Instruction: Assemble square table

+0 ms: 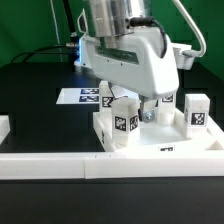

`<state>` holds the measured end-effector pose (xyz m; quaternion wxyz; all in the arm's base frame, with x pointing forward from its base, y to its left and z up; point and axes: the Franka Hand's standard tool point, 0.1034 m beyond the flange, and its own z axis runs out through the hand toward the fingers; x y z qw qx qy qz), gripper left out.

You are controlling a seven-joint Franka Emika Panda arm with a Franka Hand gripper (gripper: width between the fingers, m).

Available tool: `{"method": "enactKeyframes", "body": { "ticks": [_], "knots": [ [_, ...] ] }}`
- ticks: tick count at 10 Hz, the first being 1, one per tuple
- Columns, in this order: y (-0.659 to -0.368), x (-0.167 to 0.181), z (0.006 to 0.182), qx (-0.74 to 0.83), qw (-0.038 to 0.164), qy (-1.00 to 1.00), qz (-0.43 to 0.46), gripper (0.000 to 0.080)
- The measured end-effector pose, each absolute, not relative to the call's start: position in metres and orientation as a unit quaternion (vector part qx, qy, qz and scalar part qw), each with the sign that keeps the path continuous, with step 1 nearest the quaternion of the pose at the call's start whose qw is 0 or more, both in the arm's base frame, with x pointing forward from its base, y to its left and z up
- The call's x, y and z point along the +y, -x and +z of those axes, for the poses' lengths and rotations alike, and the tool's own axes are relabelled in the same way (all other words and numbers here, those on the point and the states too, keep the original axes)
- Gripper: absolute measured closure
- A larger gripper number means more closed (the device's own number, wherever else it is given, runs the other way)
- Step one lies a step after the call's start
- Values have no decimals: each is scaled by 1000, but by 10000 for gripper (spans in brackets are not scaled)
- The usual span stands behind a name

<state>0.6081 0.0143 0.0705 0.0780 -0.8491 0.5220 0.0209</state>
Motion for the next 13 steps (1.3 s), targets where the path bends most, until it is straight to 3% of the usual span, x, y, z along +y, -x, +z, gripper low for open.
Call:
{"method": "enactKeyframes", "body": {
  "ticks": [3,5,6,7,13],
  "knots": [
    [-609,14,66,440,64,896,13,150],
    [-609,14,66,445,63,893,13,395],
    [-608,14,65,483,63,873,17,395],
    [-608,15,65,508,62,859,19,512],
    [-616,17,65,737,64,672,38,512]
  ]
}}
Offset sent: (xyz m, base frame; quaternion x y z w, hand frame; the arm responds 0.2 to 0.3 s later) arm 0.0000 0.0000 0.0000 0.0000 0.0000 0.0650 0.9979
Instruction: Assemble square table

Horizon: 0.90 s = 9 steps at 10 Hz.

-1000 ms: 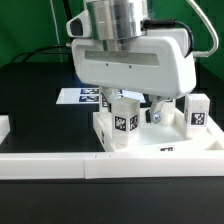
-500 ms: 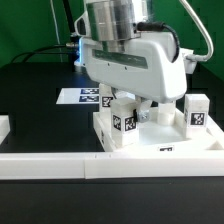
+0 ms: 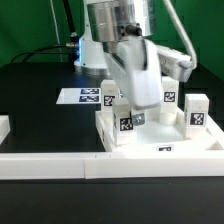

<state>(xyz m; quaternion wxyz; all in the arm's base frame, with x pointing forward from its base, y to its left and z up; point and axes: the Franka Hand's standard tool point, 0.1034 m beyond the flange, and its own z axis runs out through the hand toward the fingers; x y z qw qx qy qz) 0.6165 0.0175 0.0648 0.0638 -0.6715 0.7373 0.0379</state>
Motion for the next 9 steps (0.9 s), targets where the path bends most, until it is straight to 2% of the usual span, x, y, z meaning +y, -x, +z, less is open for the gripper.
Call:
{"method": "enactKeyframes", "body": {
  "ticks": [2,5,6,7,8,9],
  "knots": [
    [-621,16,64,838,70,539,38,511],
    [-625,14,64,903,78,421,45,511],
    [-625,16,63,896,79,434,44,430],
    [-624,16,63,877,80,471,42,430],
    [-623,14,64,832,82,548,38,226],
    [-623,14,66,785,86,612,31,173]
  ]
}}
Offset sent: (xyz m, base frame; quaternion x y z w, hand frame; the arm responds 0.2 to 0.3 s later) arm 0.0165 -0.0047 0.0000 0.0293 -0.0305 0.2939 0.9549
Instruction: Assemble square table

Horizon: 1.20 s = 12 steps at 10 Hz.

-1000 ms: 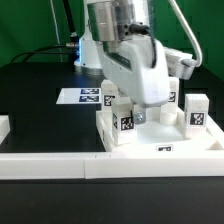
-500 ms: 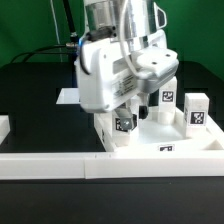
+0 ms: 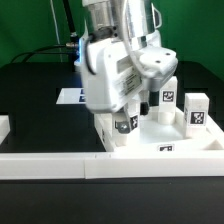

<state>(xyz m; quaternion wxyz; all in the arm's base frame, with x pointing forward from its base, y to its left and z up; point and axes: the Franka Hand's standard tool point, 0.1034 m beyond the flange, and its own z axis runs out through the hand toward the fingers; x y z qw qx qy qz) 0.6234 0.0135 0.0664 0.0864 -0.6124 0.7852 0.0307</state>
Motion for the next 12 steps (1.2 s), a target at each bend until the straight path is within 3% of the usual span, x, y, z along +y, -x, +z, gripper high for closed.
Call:
{"method": "enactKeyframes", "body": {
  "ticks": [5,7,9,10,11,12],
  "knots": [
    [-620,13,66,613,89,785,19,150],
    [-612,13,64,448,64,891,26,150],
    [-613,15,61,329,51,941,49,159],
    [-615,14,61,380,51,923,45,348],
    [-615,13,61,372,49,926,44,348],
    [-614,11,60,381,48,922,46,511]
  ]
}}
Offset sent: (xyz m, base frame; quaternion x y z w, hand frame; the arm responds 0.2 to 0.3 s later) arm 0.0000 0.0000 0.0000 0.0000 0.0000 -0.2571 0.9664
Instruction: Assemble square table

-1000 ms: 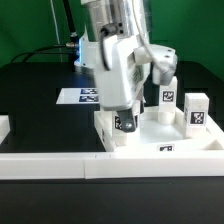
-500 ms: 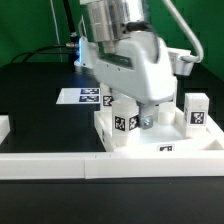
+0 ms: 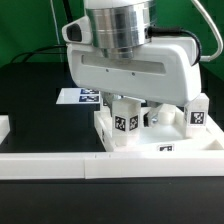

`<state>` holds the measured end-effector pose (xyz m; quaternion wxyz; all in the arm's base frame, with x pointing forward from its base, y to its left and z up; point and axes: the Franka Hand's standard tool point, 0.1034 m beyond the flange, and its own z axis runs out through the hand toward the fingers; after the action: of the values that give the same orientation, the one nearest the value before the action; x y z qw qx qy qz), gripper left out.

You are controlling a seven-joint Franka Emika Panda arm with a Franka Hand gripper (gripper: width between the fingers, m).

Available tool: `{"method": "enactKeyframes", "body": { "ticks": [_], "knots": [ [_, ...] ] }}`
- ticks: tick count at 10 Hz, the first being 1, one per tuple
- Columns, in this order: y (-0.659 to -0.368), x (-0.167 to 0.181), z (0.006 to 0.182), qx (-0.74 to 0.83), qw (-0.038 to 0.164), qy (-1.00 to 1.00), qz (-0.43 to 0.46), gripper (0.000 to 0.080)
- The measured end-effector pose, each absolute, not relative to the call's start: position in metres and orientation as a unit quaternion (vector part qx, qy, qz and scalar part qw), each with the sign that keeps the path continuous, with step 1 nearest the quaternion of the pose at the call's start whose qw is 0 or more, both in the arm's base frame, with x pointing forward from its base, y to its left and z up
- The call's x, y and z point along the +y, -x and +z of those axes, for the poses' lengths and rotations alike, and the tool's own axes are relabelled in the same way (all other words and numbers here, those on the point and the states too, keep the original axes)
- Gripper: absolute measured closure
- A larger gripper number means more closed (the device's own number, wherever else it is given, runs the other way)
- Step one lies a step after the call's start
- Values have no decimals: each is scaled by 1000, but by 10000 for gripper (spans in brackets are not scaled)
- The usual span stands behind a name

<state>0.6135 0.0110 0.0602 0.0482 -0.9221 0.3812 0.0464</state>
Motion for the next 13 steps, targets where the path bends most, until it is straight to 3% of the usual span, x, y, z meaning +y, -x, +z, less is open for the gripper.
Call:
{"method": "enactKeyframes", "body": {
  "ticks": [7,9,13],
  "knots": [
    [-618,9,61,705,33,706,59,509],
    [-627,14,61,806,45,589,44,509],
    [-632,12,61,886,48,460,39,509]
  ]
}}
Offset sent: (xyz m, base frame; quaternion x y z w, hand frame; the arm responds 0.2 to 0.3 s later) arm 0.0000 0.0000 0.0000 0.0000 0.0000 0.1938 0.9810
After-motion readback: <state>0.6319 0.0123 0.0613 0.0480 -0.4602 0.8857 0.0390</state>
